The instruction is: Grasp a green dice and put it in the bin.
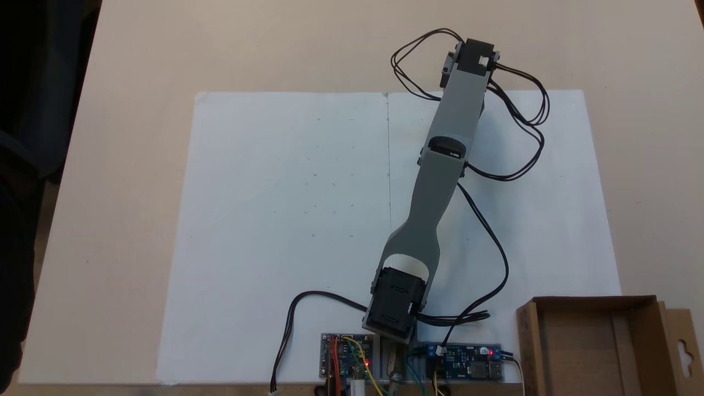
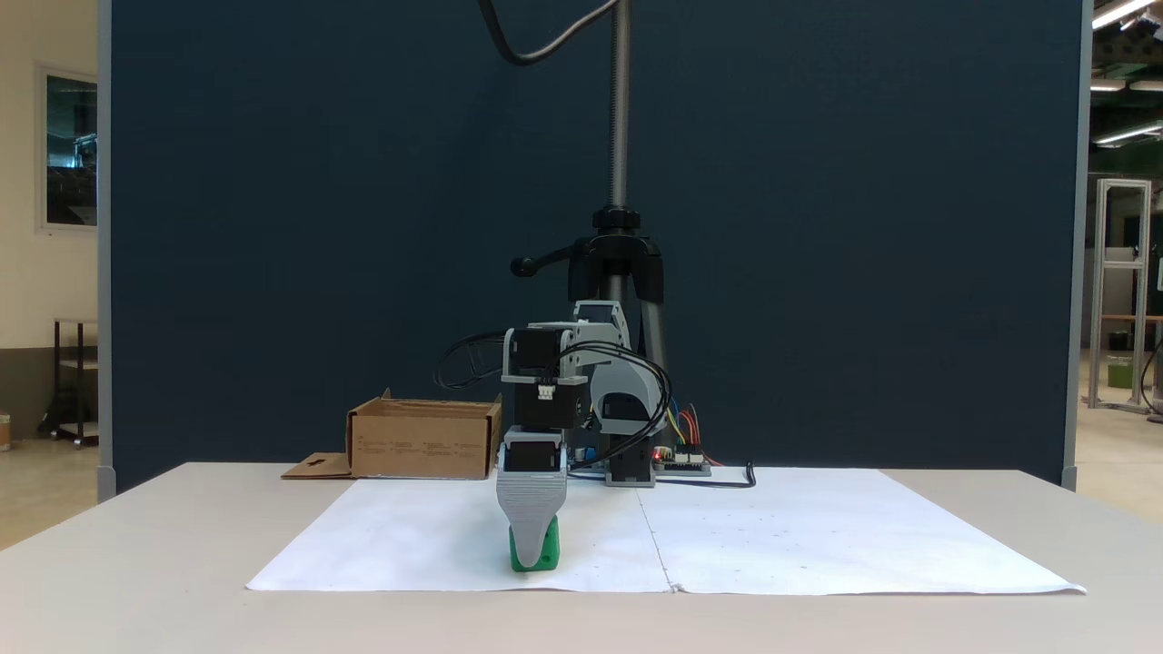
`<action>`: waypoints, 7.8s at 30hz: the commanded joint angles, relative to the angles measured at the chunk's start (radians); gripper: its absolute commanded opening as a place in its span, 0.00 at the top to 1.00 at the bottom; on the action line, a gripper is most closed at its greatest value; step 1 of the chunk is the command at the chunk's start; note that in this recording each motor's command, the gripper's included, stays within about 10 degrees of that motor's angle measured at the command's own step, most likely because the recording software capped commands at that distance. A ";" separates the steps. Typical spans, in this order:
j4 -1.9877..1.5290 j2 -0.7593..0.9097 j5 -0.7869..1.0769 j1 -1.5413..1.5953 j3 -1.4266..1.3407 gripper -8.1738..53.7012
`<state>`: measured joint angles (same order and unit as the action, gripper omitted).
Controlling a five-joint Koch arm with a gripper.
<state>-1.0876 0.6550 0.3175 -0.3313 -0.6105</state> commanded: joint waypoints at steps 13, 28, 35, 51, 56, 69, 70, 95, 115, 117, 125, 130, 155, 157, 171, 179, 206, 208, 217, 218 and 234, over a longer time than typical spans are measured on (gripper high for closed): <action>0.040 0.026 0.095 -0.012 0.046 0.32; 0.069 0.020 0.095 -0.021 0.046 0.37; 0.077 0.020 0.097 -0.029 0.046 0.53; 0.095 0.040 0.092 -0.032 0.046 0.67; 0.080 0.198 0.029 -0.069 0.003 0.67; 0.078 0.649 -0.190 -0.264 -0.227 0.67; 0.078 0.664 -0.192 -0.299 -0.232 0.67; -0.178 0.844 -0.153 -1.134 -0.293 0.67; -0.069 0.650 0.012 -1.445 -0.318 0.67; -0.031 0.623 0.021 -1.456 -0.324 0.67; 0.181 0.606 0.115 -1.468 -0.483 0.67; 0.178 0.604 0.127 -1.466 -0.546 0.31; 0.256 0.868 -0.294 -1.115 -0.417 0.20; 0.255 0.902 -0.351 -1.022 -0.419 0.20; 0.215 1.081 -0.394 -0.250 -0.538 0.19; 0.318 1.243 -0.393 0.046 -0.907 0.18; 1.382 1.715 -0.268 0.287 -2.204 0.16; 1.448 1.717 -0.268 0.290 -2.264 0.16; 1.885 1.717 -0.268 0.299 -2.502 0.17; 1.908 1.718 -0.268 0.299 -2.519 0.17; 2.227 1.718 -0.261 0.295 -2.520 0.16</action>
<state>0.9817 2.2550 0.0000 -0.0261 -3.0557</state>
